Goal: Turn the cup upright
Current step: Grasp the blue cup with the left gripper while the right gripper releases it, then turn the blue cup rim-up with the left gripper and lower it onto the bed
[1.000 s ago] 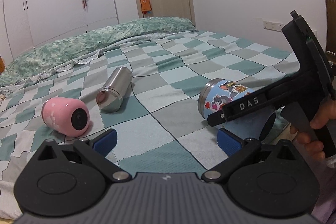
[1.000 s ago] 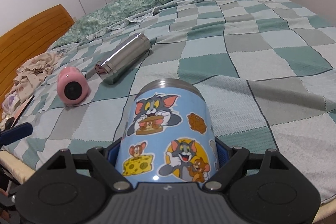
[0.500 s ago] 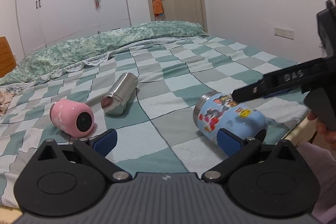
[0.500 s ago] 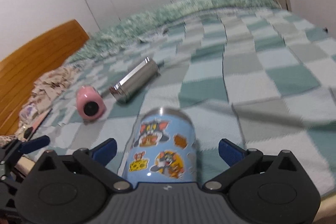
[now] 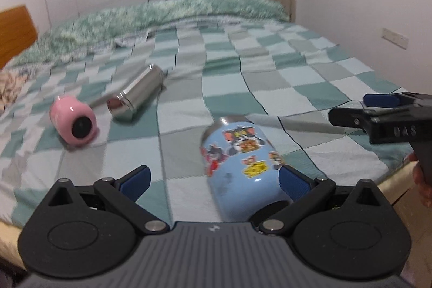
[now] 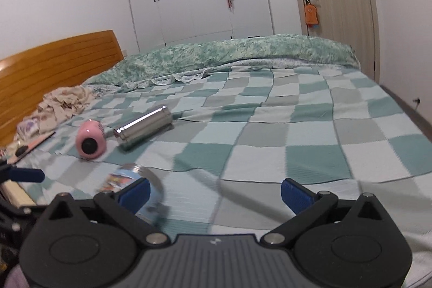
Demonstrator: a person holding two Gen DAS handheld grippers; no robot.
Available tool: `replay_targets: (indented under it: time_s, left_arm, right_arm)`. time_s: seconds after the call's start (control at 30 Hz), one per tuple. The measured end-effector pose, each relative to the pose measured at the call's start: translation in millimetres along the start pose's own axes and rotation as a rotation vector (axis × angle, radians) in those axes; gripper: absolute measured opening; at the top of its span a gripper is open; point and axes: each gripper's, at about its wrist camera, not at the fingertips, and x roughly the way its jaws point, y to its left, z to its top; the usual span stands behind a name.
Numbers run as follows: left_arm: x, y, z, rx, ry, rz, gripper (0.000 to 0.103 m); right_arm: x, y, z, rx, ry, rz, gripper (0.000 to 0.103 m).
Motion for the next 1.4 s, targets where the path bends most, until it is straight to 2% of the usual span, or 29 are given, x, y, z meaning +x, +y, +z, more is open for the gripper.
replay_targets:
  time_s: [0.23,0.43,0.57,0.67,0.73,0.77,1.1,1.4]
  left_arm:
    - [40,-19,24,-0.1,0.143,0.054,0.103]
    - [67,-30,43,-0.108,0.215,0.109,0.103]
    - [93,-32,50,-0.088,0.298,0.149,0.103]
    - [111,-27,49,-0.129,0.381,0.134,0.103]
    - [121,-23,48,-0.156,0.422,0.124,0.09]
    - [123,-21,48,-0.168,0.435,0.106,0.087]
    - [107,-22,42,-0.141,0.372,0.08,0.086]
    - [69,-2,32,-0.154,0.264,0.02,0.086]
  right_arm:
    - [7,-21,-6,-0.139,0.005,0.018,0.103]
    - [18,-31,-6,-0.157,0.003,0.047,0.103]
    - [27,-36,-8,-0.157,0.009,0.067,0.103]
    - [32,-39,-12,-0.148,0.019,0.078,0.103]
    - [35,-39,-15,-0.146,0.028,0.085,0.103]
    - [37,-39,-17,-0.145,0.032,0.088,0.103]
    - [32,-32,-25,-0.133,0.04,0.091,0.103]
    - [10,-21,-29,-0.087,0.005,0.073,0.103]
